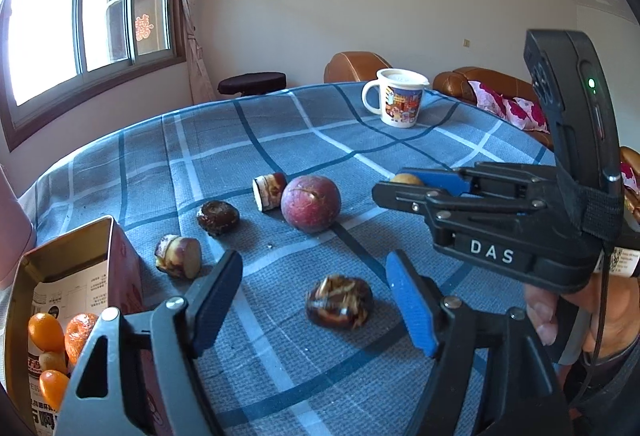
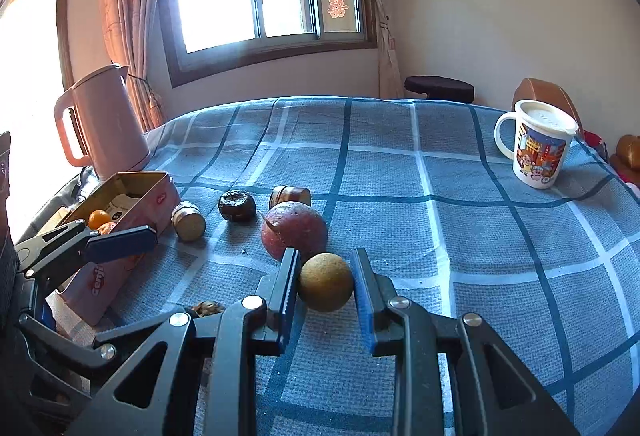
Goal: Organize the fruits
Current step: 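Carry the dark brown fruit in the left tool to the tin while the right tool carries the yellow fruit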
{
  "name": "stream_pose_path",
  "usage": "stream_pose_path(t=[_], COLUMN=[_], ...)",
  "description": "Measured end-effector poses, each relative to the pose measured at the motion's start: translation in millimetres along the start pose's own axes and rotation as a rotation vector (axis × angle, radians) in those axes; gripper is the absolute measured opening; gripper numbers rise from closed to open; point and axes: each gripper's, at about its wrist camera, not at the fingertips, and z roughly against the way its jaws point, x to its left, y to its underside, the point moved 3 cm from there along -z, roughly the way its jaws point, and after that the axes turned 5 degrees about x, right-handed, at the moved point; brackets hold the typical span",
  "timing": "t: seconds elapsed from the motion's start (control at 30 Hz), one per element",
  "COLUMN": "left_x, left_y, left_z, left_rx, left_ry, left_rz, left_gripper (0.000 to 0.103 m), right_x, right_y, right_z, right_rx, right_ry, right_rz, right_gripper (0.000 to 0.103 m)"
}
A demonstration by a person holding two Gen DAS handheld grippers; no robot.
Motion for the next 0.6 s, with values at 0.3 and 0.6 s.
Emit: stream_pose_path(t=[0.3, 0.6], left_x=[-15, -17], left_y=[4, 7], left_z=[-31, -40], left_rx=[0.159, 0.221], left_ry=[-0.028, 0.014], left_rz=[-0.069, -0.072], left_gripper=[0.085, 0.045], right_x=[-1, -1], right_y=[0, 0], right_z=[-1, -1], right_rx=[0.004, 0.002], right_ry=[0.003, -0.002], right_rz=[-0.002, -0.002], right_gripper=[0.028, 0.028])
